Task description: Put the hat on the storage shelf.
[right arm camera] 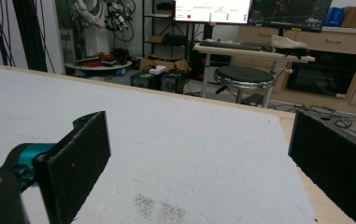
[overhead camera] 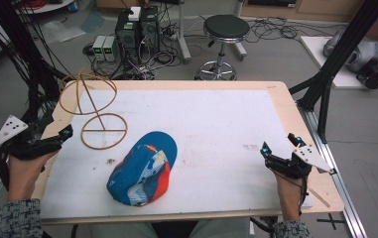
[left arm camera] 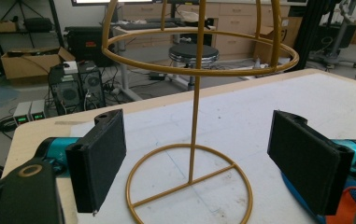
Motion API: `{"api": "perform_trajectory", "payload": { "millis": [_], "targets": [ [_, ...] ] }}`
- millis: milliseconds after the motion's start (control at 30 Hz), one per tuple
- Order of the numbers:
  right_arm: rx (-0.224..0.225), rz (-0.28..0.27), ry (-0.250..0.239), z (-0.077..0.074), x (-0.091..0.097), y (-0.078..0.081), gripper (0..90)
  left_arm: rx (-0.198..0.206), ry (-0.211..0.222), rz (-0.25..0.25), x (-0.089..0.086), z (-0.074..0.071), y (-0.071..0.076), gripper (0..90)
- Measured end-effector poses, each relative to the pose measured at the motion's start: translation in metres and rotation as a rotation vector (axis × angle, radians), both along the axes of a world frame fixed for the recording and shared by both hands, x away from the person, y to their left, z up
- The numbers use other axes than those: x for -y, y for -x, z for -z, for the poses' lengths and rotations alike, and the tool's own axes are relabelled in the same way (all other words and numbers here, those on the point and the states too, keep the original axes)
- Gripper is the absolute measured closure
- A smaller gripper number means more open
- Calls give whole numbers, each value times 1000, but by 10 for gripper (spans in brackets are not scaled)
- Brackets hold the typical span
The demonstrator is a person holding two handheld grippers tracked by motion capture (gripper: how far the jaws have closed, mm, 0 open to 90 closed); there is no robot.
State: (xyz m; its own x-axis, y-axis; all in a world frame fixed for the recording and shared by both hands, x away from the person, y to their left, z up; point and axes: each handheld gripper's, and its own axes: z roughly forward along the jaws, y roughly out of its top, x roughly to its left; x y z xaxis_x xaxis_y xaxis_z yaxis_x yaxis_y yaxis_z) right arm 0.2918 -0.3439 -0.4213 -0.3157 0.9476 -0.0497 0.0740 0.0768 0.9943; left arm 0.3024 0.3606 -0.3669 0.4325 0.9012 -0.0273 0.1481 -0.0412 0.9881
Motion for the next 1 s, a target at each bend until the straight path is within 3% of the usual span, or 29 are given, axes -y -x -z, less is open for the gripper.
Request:
{"api": "perform_trajectory", "payload": {
  "millis": [200, 500, 633, 667, 700, 733, 767, 833, 867, 900, 967, 1000],
  "targets": [
    [-3, -3, 2, 0, 0, 0, 46, -2, -15, 22, 5, -4, 1, 197],
    [-4, -1, -1, 0, 0, 0, 47, 4, -11, 107, 14, -8, 1, 222],
    [-5, 2, 0, 0, 0, 0, 46, 14, -15, 186, 21, -11, 2, 219],
    [-5, 1, 1, 0, 0, -1, 46, 14, -15, 186, 21, -11, 2, 219],
    [-6, 2, 0, 0, 0, -1, 46, 13, -31, 229, 26, -13, 3, 219],
    [-7, 2, -1, 0, 0, 0, 46, 13, -31, 229, 26, -13, 3, 220],
    [-8, 3, -2, 0, 0, -1, 46, 17, -44, 276, 30, -15, 4, 223],
    [-12, 3, -7, 1, 0, 0, 46, 13, -35, 322, 33, -15, 4, 226],
    [-12, 4, -7, 0, 0, 0, 46, 13, -35, 322, 33, -15, 4, 232],
    [-11, 4, -7, 0, 0, 0, 46, 14, -30, 371, 37, -15, 4, 239],
    [-9, 7, -5, 0, 0, 0, 46, 12, -35, 396, 39, -16, 5, 241],
    [-11, 7, -5, 0, 0, 0, 46, 11, -35, 437, 44, -17, 5, 246]
  ]
}}
